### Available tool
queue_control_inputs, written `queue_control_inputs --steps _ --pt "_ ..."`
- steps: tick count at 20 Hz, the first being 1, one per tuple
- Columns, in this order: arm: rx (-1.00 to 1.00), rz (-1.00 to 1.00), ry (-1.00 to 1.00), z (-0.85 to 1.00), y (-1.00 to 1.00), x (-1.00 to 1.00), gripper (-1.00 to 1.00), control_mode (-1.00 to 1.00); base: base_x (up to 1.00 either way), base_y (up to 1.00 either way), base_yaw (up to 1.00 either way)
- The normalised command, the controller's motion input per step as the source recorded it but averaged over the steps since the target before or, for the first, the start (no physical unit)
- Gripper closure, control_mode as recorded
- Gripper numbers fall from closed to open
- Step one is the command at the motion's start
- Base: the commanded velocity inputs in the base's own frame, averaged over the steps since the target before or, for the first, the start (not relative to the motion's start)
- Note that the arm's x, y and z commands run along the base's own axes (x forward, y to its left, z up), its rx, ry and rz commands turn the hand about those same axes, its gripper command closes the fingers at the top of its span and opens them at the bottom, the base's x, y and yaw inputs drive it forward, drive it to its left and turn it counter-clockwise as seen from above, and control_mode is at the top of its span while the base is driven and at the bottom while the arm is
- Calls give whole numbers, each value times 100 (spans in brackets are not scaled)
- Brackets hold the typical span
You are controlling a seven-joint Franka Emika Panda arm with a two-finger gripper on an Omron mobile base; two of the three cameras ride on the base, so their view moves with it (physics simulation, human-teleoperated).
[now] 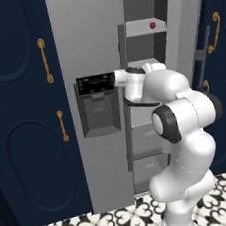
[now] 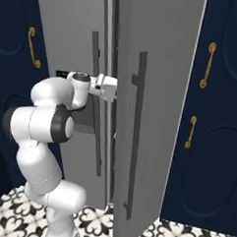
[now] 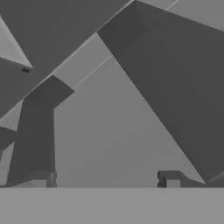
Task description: Take the strawberry from the fridge and place it on top of the pancake, located on the dining counter.
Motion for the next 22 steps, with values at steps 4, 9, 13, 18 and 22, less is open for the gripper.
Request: queue_control_inputs --steps 4,9,13,18,22 --pt "0 -14 0 1 -100 -26 -100 -100 0 0 0" --pt "1 -10 0 9 -100 -18 -100 -100 0 0 0" --pt "4 -7 0 12 -100 -8 -100 -100 0 0 0" --pt "5 -5 0 11 -100 0 -100 -100 0 0 0" --pt "7 -3 0 6 -100 0 -100 -100 0 0 0"
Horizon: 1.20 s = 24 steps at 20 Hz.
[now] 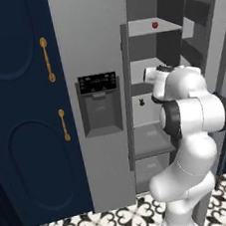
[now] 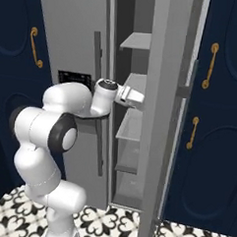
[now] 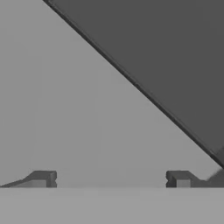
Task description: Take the strawberry from the fridge and place it on top of the pancake, located on the dining counter.
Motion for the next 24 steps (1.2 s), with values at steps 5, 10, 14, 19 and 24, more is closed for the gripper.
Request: queue_control_inputs --steps 5,10,14,19,24 --pt "9 -1 0 2 -100 0 -100 -100 0 0 0" --pt "11 0 0 0 -92 0 -100 -100 0 0 0" --pt "7 1 -8 0 16 -30 -100 -100 0 0 0" --pt "0 8 -3 0 98 -25 -100 -100 0 0 0" --pt "2 13 0 22 75 -46 -100 -100 0 0 0"
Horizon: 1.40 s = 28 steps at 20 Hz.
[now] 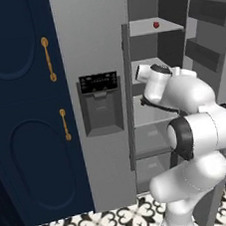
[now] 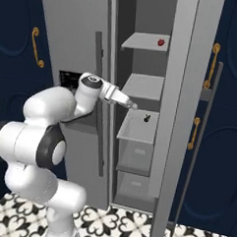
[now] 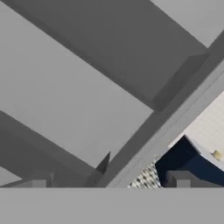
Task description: Take the strawberry from the fridge and place it on top of the pancake, located on the dining counter.
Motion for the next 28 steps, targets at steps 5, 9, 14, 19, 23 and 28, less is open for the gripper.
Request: queue_control_inputs --steps 5,9,14,19,23,28 --pt "5 24 3 29 44 -66 -100 -100 0 0 0" --pt "8 30 7 8 68 -57 -100 -100 0 0 0" --pt "8 38 17 0 79 -46 -100 -100 0 0 0" --pt "10 34 22 3 68 -51 -100 -100 0 0 0" --pt "22 31 15 0 62 -47 -100 -100 0 0 0" --pt "37 25 4 -14 46 -28 -100 -100 0 0 0"
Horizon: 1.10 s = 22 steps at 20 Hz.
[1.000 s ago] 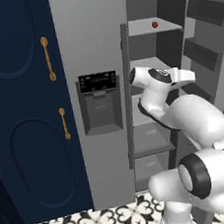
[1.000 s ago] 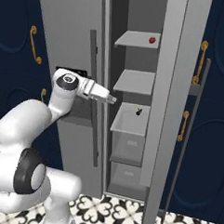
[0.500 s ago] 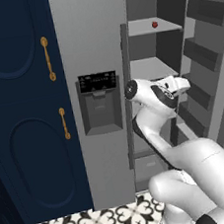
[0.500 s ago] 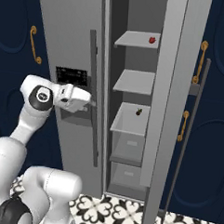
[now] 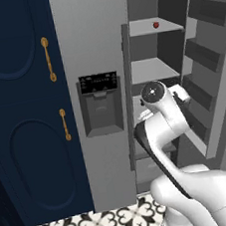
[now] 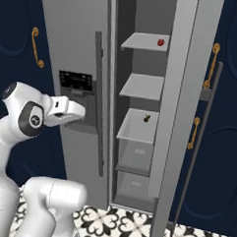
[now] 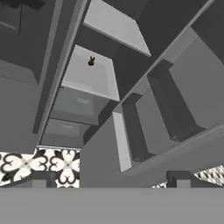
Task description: Take the strawberry from the fridge and place it on top of the pancake, located on the dining counter.
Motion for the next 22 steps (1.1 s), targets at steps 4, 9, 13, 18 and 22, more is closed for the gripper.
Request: queue_control_inputs --steps 4,9,13,18,22 --pt "32 2 5 0 19 -33 -100 -100 0 0 0" --pt "11 0 4 -2 18 -14 -100 -100 0 0 0" --pt "0 -3 -2 0 18 0 -100 -100 0 0 0" --pt "3 -12 -7 -3 -5 -5 -100 100 3 -6 -16" --pt "0 0 0 0 0 0 -100 100 36 -10 -52"
